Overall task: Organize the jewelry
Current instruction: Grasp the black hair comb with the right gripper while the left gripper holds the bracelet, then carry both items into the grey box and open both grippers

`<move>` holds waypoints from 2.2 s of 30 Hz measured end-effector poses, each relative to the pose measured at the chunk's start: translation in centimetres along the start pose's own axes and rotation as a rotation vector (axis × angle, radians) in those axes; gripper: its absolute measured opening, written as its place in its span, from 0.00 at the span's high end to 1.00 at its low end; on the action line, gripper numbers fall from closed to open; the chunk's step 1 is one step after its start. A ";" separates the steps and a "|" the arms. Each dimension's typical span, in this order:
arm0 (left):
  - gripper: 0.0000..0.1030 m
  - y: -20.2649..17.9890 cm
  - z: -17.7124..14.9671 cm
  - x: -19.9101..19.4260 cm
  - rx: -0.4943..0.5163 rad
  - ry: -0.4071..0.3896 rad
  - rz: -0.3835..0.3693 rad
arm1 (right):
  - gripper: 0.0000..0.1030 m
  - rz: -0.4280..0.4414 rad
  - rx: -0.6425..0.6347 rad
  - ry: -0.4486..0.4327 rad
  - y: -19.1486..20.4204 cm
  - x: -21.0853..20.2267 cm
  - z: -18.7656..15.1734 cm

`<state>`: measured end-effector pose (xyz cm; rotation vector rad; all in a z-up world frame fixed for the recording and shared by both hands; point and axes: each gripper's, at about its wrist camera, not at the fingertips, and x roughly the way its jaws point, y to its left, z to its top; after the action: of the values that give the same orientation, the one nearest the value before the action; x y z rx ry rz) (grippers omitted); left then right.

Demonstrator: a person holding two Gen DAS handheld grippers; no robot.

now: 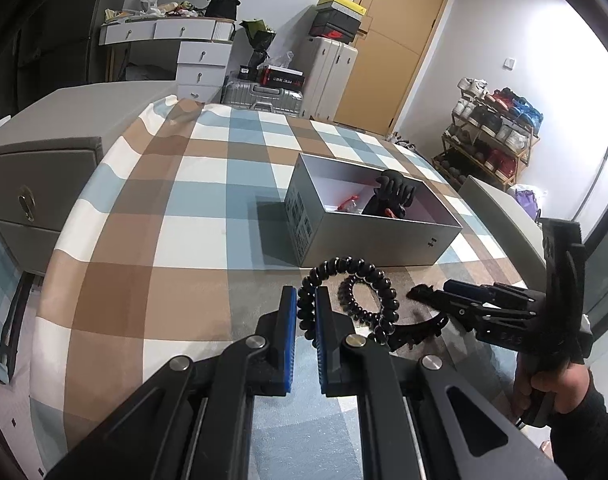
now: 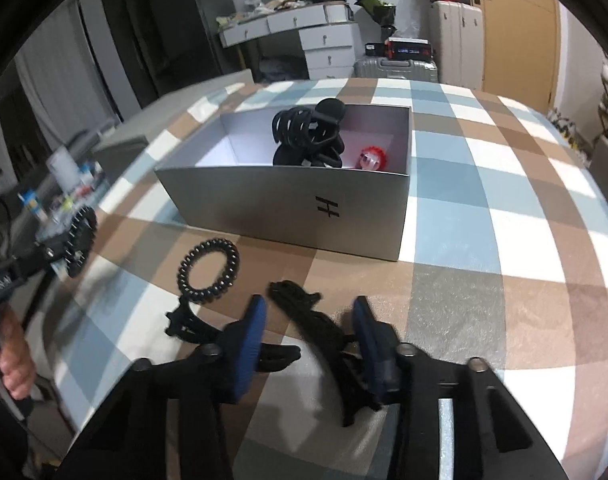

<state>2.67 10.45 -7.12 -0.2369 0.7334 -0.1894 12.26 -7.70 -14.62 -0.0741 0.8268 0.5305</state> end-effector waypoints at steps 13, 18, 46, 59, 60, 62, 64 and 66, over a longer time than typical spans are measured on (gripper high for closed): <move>0.96 0.2 -0.1 -0.7 0.002 -0.013 -0.010 | 0.99 0.023 0.035 -0.027 -0.8 -0.8 -0.1; 0.96 0.1 0.0 -0.9 0.006 -0.012 -0.005 | 0.95 0.054 0.054 -0.033 -1.0 -1.1 0.2; 0.96 -1.9 1.1 -1.3 0.041 -0.022 -0.006 | 0.87 0.056 0.010 -0.147 -0.9 -4.6 1.2; 0.96 -3.5 5.9 0.8 0.087 -0.072 -0.017 | 0.87 0.287 0.043 -0.257 -0.5 -6.4 7.2; 0.96 -3.6 6.2 1.2 0.091 -0.072 -0.021 | 0.87 0.295 0.042 -0.261 -0.5 -6.2 7.6; 0.96 -3.8 6.9 2.1 0.093 -0.071 -0.027 | 0.87 0.309 0.037 -0.266 -0.3 -5.9 8.4; 0.96 -4.0 7.3 2.7 0.099 -0.069 -0.031 | 0.87 0.315 0.028 -0.273 -0.2 -5.5 9.2; 0.96 -4.3 7.7 3.3 0.108 -0.066 -0.035 | 0.87 0.322 0.029 -0.276 -0.3 -5.0 9.9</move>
<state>9.87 6.64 -2.50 -0.1530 0.6513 -0.2525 16.33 -7.42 -4.34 0.1596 0.5773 0.8119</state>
